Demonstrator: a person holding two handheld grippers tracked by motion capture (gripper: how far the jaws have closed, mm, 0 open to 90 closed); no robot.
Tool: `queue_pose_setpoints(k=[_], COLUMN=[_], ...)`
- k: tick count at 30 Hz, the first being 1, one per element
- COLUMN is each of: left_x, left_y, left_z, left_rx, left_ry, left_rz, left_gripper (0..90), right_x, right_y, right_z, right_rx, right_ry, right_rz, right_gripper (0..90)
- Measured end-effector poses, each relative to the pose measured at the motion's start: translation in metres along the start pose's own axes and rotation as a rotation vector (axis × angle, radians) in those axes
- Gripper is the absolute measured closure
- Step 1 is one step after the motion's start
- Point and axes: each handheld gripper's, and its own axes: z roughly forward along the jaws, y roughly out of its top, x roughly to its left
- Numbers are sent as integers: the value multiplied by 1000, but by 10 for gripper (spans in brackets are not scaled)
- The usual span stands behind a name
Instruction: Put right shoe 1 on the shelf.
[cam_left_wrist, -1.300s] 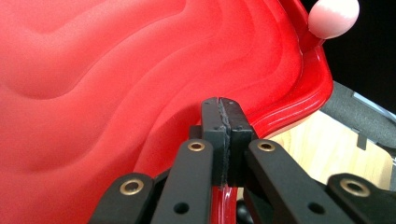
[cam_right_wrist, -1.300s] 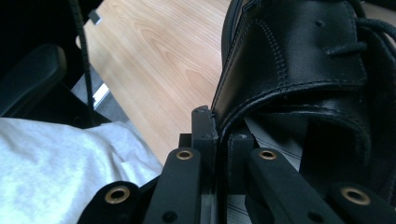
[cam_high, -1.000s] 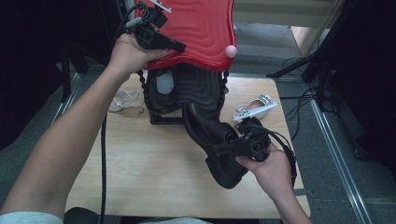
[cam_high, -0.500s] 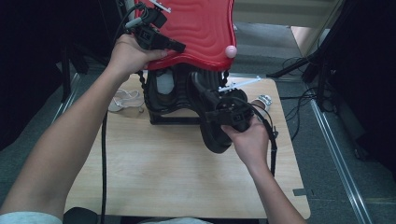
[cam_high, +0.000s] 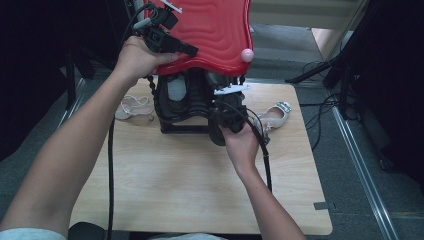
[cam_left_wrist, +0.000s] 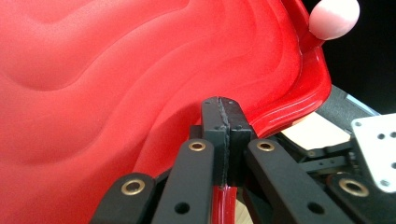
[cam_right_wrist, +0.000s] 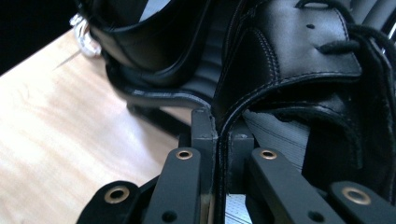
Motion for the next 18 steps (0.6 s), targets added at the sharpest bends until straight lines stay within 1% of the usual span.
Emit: queue_pose_setpoints(k=[2,3,4,5,6,7,8,9,11,12,13,15,16,18], left_x=[1,1,1,1,1,1,2,2,1,2,1,2,2,2], left_y=[0,0,0,0,0,0,0,0,0,0,0,0,-1,-1], left_z=[0,0,0,0,0,0,-1,-1,0,-1,-1,-1,-1,-1], left_rx=[0,0,4,5,4,4,6,6,2,4,3,0,0,1], left_ry=[-3,-4,-5,-7,-4,-4,-7,-7,-8,-7,-6,-7,-9,-8], left_rz=[-3,-6,-3,-7,-5,-5,-3,-3,-6,-3,-2,-4,-5,-2], left_gripper=[900,900,900,900,900,900,900,900,900,900,900,900,900,900], right_x=[1,0,0,0,0,0,1,1,4,1,1,-2,-2,-2], right_y=[0,-1,-1,-1,-1,-1,2,2,6,8,8,10,9,10], right_z=[6,13,13,19,21,21,25,25,28,32,32,36,38,39], right_rx=[-19,-46,-46,-72,-82,-82,-98,-98,-105,-114,-114,-134,-134,-127], right_ry=[-14,-24,-24,-54,-59,-59,-78,-78,-106,-105,-105,-81,-61,-49], right_rz=[4,1,1,15,23,23,29,29,13,32,32,64,70,72], right_gripper=[873,873,873,874,874,874,871,871,865,863,863,841,818,785])
